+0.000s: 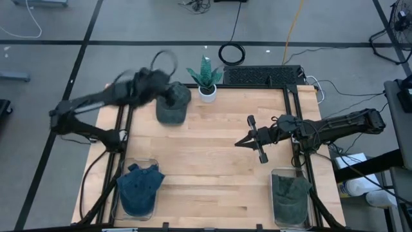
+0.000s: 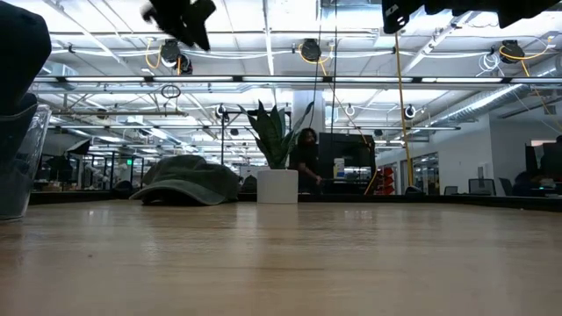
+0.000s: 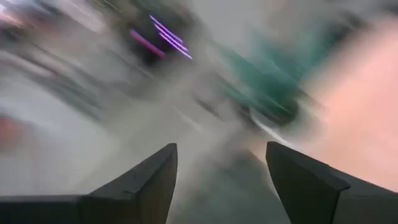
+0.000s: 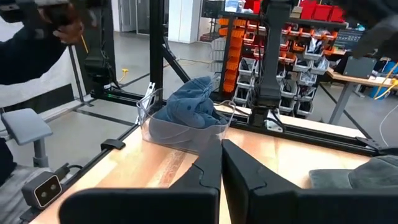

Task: Pick & Place hat
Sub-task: Put the top gray cap into the right transparent bin

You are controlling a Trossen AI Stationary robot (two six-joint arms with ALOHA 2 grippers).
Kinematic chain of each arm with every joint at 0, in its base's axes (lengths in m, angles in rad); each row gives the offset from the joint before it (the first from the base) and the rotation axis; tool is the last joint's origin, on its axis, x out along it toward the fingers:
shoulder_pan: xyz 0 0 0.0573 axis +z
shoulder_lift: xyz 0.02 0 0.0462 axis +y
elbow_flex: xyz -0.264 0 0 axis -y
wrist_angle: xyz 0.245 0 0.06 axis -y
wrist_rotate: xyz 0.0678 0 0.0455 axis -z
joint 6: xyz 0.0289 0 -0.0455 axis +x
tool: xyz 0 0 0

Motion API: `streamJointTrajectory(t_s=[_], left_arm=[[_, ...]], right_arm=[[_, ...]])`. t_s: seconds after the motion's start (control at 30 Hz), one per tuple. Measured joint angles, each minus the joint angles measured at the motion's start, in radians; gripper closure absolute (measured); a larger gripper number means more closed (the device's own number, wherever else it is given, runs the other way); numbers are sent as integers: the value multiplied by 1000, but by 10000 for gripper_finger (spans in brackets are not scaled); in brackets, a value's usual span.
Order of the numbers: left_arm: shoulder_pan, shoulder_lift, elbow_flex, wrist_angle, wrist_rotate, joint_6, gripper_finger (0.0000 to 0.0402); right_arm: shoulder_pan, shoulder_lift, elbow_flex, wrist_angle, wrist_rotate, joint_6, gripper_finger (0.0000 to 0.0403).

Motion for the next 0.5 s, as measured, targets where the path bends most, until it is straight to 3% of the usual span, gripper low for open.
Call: streamJointTrajectory(t_s=[0.03, 0.1, 0.2, 0.37, 0.43, 0.5], left_arm=[[61, 47, 65, -106, 175, -40, 151], [167, 134, 161, -233, 342, -34, 157], [282, 231, 229, -299, 349, -3, 164], [404, 369, 227, -345, 371, 136, 173], [432, 409, 227, -406, 443, 163, 176], [461, 454, 228, -461, 606, 233, 180]], right_arm=[[0, 0, 0, 1, 0, 3, 403], [0, 0, 0, 3, 0, 5, 403], [0, 0, 0, 3, 1, 5, 403], [0, 0, 0, 3, 0, 5, 403], [0, 0, 0, 1, 0, -1, 403], [0, 0, 0, -11, 0, -10, 403]])
